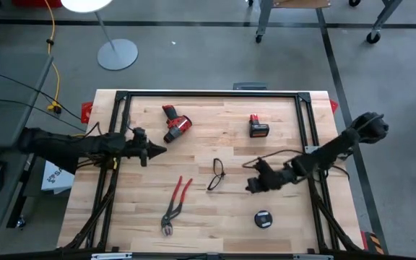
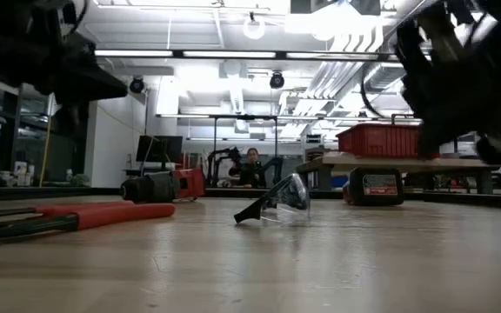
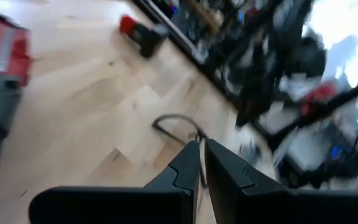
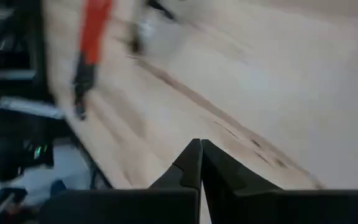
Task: Coil cords
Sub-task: Uncoil the white wire from the black spool
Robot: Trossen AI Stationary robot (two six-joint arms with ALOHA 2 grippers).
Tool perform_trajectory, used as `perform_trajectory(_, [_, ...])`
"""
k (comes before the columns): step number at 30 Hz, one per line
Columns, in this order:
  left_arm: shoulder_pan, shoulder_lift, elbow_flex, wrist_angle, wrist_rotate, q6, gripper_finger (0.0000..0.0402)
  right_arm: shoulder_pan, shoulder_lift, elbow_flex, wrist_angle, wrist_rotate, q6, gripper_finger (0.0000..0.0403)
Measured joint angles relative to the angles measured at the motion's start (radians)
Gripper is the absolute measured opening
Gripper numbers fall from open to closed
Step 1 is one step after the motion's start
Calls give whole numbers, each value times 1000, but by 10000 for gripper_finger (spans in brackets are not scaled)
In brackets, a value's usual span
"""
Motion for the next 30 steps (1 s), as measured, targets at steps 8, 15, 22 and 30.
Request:
perform_trajectory(8, [-103,433,255,-110,143,302,21,28,-74,179,-451,-378,-281,0])
perform_trajectory(15, [-152,660,350,1,206,294,21,260,-64,198,-455,-395,-23,1])
perform_trajectory(22, [-148,734,349,145,195,254,21,457,-61,179,-453,-52,405,68])
perform_trajectory(30, [-112,753,349,146,198,195,21,401,-56,56,-355,-27,480,201])
